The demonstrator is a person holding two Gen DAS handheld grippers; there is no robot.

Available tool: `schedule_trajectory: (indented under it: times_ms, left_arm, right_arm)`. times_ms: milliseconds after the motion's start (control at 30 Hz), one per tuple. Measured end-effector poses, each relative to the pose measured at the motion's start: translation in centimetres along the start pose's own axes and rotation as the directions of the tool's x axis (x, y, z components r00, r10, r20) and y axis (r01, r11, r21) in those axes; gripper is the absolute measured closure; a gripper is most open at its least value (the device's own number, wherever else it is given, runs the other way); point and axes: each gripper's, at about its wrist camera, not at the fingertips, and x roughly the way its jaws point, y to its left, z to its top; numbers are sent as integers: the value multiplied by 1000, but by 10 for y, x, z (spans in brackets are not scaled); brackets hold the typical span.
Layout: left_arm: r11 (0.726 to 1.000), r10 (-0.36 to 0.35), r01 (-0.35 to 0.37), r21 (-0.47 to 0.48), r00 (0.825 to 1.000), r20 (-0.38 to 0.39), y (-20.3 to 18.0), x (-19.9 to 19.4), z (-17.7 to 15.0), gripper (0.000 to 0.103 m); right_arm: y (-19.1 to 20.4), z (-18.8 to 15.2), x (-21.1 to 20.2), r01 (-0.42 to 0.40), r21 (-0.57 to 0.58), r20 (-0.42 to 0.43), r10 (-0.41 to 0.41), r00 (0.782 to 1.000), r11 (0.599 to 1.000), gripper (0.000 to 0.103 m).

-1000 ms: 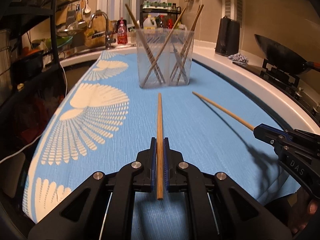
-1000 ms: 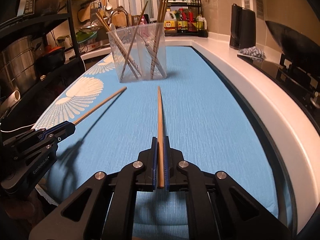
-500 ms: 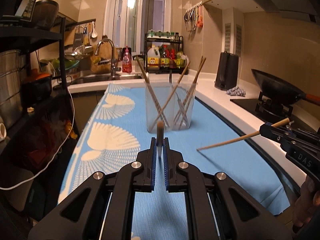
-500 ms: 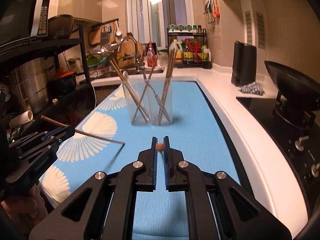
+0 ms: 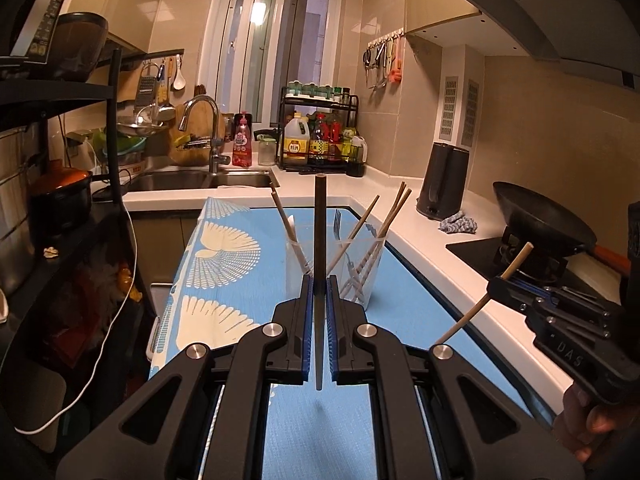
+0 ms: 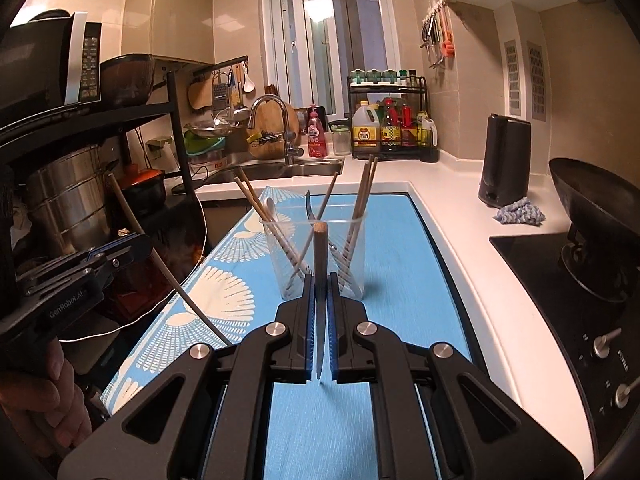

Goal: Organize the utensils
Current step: 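Lift both held chopsticks and carry them over the clear container, then lower the chopsticks into the container and open both grippers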

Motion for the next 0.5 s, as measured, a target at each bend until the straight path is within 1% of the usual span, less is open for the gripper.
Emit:
schedule_trajectory:
  times_ms: [133,267,367,500]
  left_arm:
    - [999,-20,19,-32,999,-31,3,4,13,97]
    - [999,-36,34,-42,998,-45,7,7,26,97]
    - [996,-65,61,-62,996,-59,13,10,41,97]
    - [992,-100,95,-81,993,-60,19,16,70,97]
  right_arm:
    - [3,20,1,-4,-28,-11,4,1000,1000,97]
    - [1,44,2,-15,-33,-28,14,999,999,97]
    - [0,70,3,-15,-49,-28,13,1000,999,97]
    - [-5,108,2,-53,-37,3,53,999,998,97]
